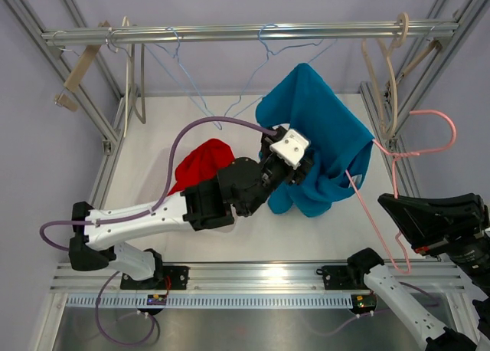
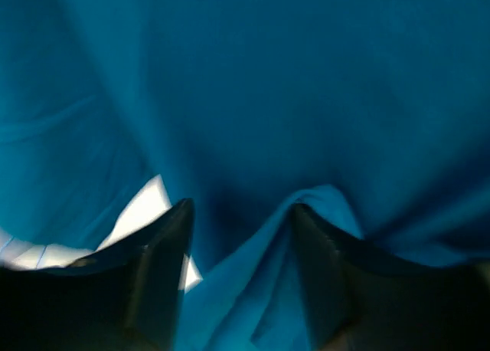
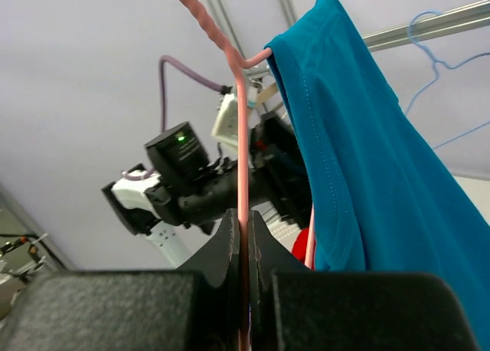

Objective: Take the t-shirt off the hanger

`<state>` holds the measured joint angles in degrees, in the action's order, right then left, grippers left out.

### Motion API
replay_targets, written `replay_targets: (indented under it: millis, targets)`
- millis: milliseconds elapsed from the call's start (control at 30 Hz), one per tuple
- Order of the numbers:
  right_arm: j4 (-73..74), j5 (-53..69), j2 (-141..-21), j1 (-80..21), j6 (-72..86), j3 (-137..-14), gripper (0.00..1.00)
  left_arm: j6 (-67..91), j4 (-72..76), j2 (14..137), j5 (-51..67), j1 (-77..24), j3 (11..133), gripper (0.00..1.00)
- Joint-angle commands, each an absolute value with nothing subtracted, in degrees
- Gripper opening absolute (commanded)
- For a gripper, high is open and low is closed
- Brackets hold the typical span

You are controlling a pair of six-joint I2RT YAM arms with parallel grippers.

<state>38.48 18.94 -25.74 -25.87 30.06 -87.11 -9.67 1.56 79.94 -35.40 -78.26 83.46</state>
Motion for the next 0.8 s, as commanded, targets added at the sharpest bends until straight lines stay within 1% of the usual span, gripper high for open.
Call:
replay_targets:
  millis: [0,67,100,133,167,200,233,267,300,333,433,567,633,767]
  targets:
    - [33.7,26.2,-24.4,-26.3,33.2,-88.2,0.00,-14.3,9.6,83.0,-37.7,-77.3,87.4,0.73]
    - [33.1,27.2,-23.8,-26.2,33.7,-87.4,0.00,-15.0,8.8,85.8,-40.0,-76.8,90.5,0.90]
    - [32.2,27.3,-23.6,-26.2,34.4,-86.9,0.00,-15.3,8.5,86.2,-38.9,-76.7,91.2,0.93]
    - [31.8,27.9,-23.5,-26.2,34.8,-86.6,0.00,-15.4,9.0,86.5,-37.9,-76.4,91.6,0.93]
    - [31.3,28.1,-23.1,-26.2,35.1,-86.0,0.00,-15.6,9.3,86.7,-37.2,-76.4,91.8,0.86]
    - [30.5,28.3,-22.9,-26.3,35.6,-85.6,0.00,-15.9,9.8,86.7,-36.7,-76.3,91.8,0.74]
    - [30.2,28.4,-22.6,-26.2,35.8,-85.4,0.00,-16.9,11.1,86.5,-36.7,-76.3,91.8,0.34]
    - [30.2,28.3,-22.4,-26.2,35.8,-85.4,0.00,-17.2,11.5,86.2,-37.3,-76.4,91.7,0.18]
    - [30.8,28.1,-22.4,-26.3,35.7,-85.5,0.00,-17.6,11.7,85.9,-38.0,-76.4,91.6,0.06]
    - [31.2,27.4,-22.2,-26.2,35.3,-85.7,0.00,-18.2,11.8,85.3,-38.6,-76.3,91.2,0.00]
    - [33.5,25.9,-21.8,-26.3,34.0,-86.5,0.00,-17.7,11.6,81.9,-39.4,-76.4,88.5,0.00]
    - [38.9,21.9,-20.6,-26.2,31.1,-86.5,0.00,-12.7,4.4,76.7,-37.5,-76.9,88.3,0.00]
    - [41.1,18.7,-19.3,-26.2,30.1,-86.0,0.00,-9.3,-3.3,74.3,-35.5,-77.1,92.2,0.00]
    - [46.8,13.6,-16.0,-26.2,28.2,-84.5,0.00,-8.7,-11.9,70.6,-36.0,-77.3,97.5,0.00]
